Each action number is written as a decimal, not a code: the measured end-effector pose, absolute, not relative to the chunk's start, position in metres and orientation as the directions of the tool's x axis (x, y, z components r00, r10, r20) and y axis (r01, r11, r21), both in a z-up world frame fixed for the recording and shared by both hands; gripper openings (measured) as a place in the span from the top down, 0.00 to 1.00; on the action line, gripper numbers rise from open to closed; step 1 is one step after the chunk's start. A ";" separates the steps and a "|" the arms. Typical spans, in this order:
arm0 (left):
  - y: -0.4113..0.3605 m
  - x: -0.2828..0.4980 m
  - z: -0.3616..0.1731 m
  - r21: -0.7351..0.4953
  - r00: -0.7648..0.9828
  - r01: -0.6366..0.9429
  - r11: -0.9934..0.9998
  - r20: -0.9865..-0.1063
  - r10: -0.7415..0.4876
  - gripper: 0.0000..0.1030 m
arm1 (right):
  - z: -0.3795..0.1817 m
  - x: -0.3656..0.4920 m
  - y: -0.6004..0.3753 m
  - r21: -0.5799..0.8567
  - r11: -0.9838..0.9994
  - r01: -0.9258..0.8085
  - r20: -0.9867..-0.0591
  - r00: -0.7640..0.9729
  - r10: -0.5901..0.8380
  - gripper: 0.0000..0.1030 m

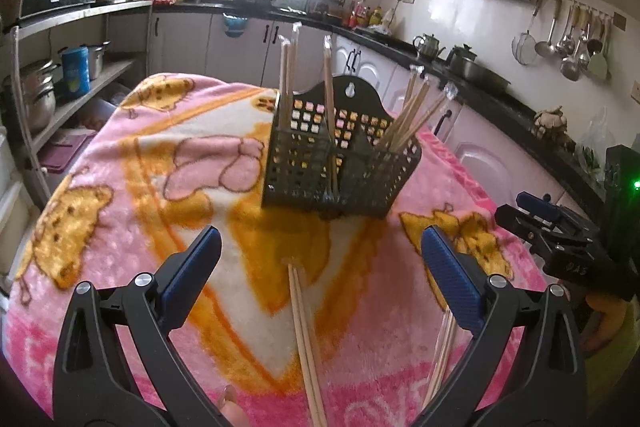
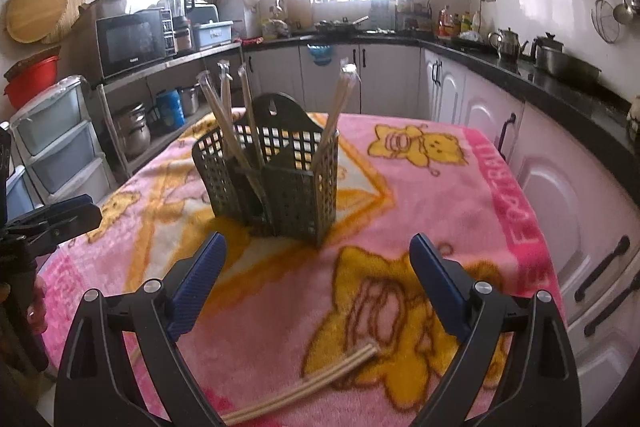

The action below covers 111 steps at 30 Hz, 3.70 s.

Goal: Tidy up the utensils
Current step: 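Withdraw both open grippers from the basket toward the last loose chopsticks, then close the left gripper on a chopstick while the right gripper grasps another, then lift both held chopsticks and carry them over the grey basket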

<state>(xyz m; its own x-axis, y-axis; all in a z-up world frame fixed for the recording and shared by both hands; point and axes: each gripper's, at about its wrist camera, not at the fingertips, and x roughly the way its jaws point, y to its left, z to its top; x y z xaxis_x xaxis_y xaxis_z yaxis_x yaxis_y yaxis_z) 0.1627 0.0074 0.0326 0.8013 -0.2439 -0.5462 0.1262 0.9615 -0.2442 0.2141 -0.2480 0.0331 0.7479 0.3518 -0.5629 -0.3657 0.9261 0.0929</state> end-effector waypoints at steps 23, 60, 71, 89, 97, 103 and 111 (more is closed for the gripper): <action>-0.026 0.178 -0.018 -0.231 0.689 0.177 0.957 -0.665 -0.288 0.11 | -0.024 0.195 -0.293 0.139 0.957 -0.256 -0.672 0.686 0.281 0.12; -0.009 0.257 -0.068 -0.221 0.545 0.086 0.972 -0.806 -0.231 0.90 | -0.078 0.261 -0.274 0.314 0.916 -0.248 -0.791 0.466 0.397 0.91; 0.008 0.251 -0.060 -0.291 0.572 0.070 0.954 -0.772 -0.278 0.98 | -0.054 0.267 -0.246 0.315 0.879 -0.357 -0.746 0.479 0.462 0.93; 0.049 0.216 0.007 -0.294 0.691 0.061 0.954 -0.677 -0.253 0.98 | 0.021 0.257 -0.206 0.205 0.835 -0.511 -0.627 0.586 0.513 0.95; 0.070 0.209 0.034 -0.308 0.737 0.054 0.950 -0.630 -0.246 0.99 | 0.047 0.254 -0.185 0.147 0.819 -0.554 -0.591 0.615 0.522 0.95; 0.078 0.206 0.051 -0.310 0.759 0.060 0.949 -0.603 -0.245 0.99 | 0.062 0.256 -0.178 0.134 0.812 -0.568 -0.570 0.626 0.532 0.95; 0.080 0.211 0.075 -0.301 0.779 0.091 0.949 -0.573 -0.256 0.99 | 0.084 0.258 -0.174 0.130 0.807 -0.577 -0.527 0.649 0.549 0.95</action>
<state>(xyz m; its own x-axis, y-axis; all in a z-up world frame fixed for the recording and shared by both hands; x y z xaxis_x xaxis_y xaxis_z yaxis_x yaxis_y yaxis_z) 0.2112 0.0797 0.0749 0.7787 -0.2561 -0.5728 0.0906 0.9492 -0.3012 0.2576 -0.1740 0.0835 0.6488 0.5488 -0.5272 -0.5765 0.8066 0.1301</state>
